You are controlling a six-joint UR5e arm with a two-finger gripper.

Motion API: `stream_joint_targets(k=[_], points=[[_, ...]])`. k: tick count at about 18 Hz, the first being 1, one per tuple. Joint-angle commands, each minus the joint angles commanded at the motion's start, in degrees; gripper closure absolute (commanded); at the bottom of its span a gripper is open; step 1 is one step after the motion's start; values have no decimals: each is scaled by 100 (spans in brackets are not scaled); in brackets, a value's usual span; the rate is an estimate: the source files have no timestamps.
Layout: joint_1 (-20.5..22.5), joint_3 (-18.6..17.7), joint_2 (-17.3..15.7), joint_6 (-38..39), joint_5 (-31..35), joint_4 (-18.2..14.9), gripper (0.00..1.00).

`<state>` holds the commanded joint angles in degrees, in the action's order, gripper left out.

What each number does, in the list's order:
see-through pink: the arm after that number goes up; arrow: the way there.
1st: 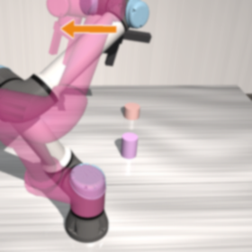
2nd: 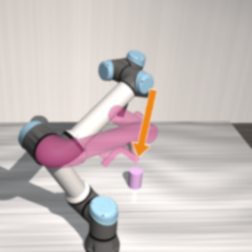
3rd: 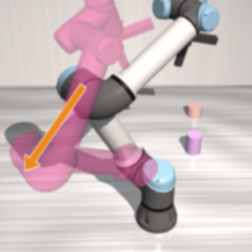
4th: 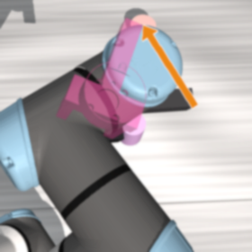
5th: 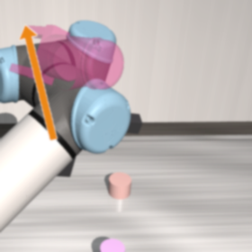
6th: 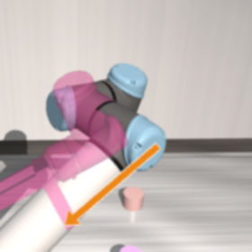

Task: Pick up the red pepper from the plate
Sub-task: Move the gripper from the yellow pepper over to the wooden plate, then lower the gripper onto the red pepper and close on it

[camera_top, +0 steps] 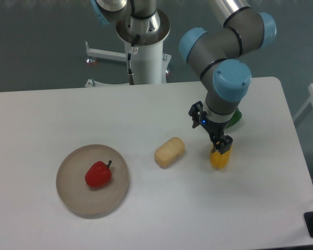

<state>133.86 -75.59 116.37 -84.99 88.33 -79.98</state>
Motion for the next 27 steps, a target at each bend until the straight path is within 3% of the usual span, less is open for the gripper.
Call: stream_joint_targets(k=[8,13,16,19,27], points=[[-114,18,-105,359,-96,-18,0],[-877,-17,-220,1756,-395,35,0],[-1273,-17,-211,1933,-404,53,0],[-1678,-35,-132,2415,-404,351,0],[-2162,-237,140,2619,-334,536,0]])
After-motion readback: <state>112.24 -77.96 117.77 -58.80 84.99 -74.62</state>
